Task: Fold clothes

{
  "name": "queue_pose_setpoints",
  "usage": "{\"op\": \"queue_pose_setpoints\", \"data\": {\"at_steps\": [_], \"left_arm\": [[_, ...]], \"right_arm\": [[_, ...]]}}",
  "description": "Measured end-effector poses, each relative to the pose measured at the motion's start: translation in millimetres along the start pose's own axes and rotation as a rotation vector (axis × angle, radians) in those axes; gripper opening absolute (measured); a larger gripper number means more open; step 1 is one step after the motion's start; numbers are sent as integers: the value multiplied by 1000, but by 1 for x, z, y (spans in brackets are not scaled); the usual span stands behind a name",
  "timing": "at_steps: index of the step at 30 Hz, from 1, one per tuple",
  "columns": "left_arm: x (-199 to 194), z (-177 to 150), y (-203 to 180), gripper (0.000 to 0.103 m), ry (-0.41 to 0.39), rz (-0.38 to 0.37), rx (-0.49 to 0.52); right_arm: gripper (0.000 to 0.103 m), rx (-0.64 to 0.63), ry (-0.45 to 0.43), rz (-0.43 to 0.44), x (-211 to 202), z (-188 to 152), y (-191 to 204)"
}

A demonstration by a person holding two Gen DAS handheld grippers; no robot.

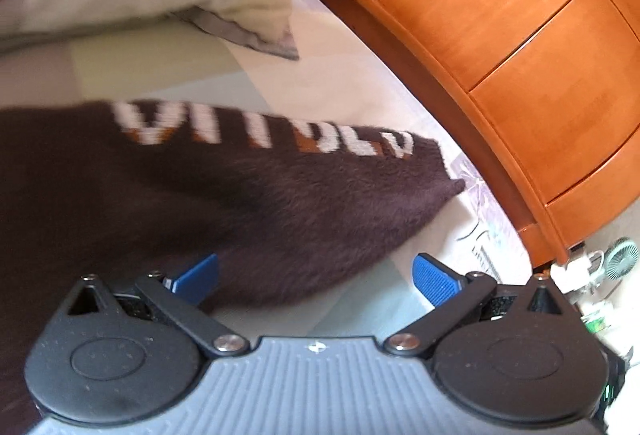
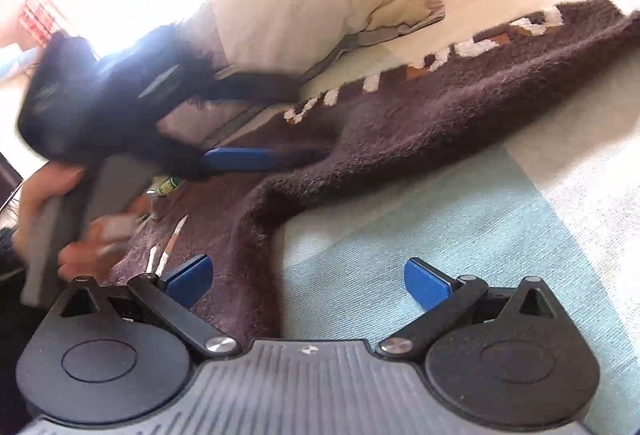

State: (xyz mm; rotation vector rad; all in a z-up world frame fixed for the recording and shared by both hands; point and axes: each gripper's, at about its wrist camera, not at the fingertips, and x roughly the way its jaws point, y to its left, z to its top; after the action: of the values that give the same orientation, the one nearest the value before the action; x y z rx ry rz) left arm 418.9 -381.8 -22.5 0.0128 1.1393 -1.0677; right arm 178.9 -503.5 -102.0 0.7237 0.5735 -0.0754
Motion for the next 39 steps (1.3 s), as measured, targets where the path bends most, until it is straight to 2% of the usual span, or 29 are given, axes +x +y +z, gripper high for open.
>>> {"op": "queue_pose_setpoints", "data": {"at_steps": [3, 7, 9, 12, 15, 17, 21, 27, 32, 34, 39], "left_arm": [[-23, -13, 13, 102, -32, 45, -12], [-6, -24, 46, 102, 32, -3, -173], [5, -32, 45, 102, 31, -20, -201], [2, -34, 33, 102, 56, -33, -163], [-21, -33, 33, 102, 38, -77, -157], [-44, -39, 33, 102, 9, -66, -145], [-86, -73, 38, 102, -19, 41, -80], [-125, -153, 39, 102, -80, 270, 104], [-137, -198, 61, 102, -121, 283, 42], [-134, -212, 72, 102, -102, 310, 10], [-156, -239, 70, 102, -136, 309, 62]], "right_arm": [[103, -28, 2, -23, 1, -1, 5], [103, -71, 9, -62, 5, -3, 14], [103, -81, 15, -78, 8, -2, 17], [103, -85, 25, -93, 11, 0, 19], [103, -95, 30, -108, 14, 0, 21], [103, -101, 31, -127, 17, -1, 24], [103, -114, 34, -167, 22, -1, 31], [103, -53, 21, -207, 31, 3, 40], [103, 34, 11, -170, 41, 9, 41], [103, 23, 11, -175, 40, 9, 43], [103, -6, -5, -208, 35, 9, 45]]}}
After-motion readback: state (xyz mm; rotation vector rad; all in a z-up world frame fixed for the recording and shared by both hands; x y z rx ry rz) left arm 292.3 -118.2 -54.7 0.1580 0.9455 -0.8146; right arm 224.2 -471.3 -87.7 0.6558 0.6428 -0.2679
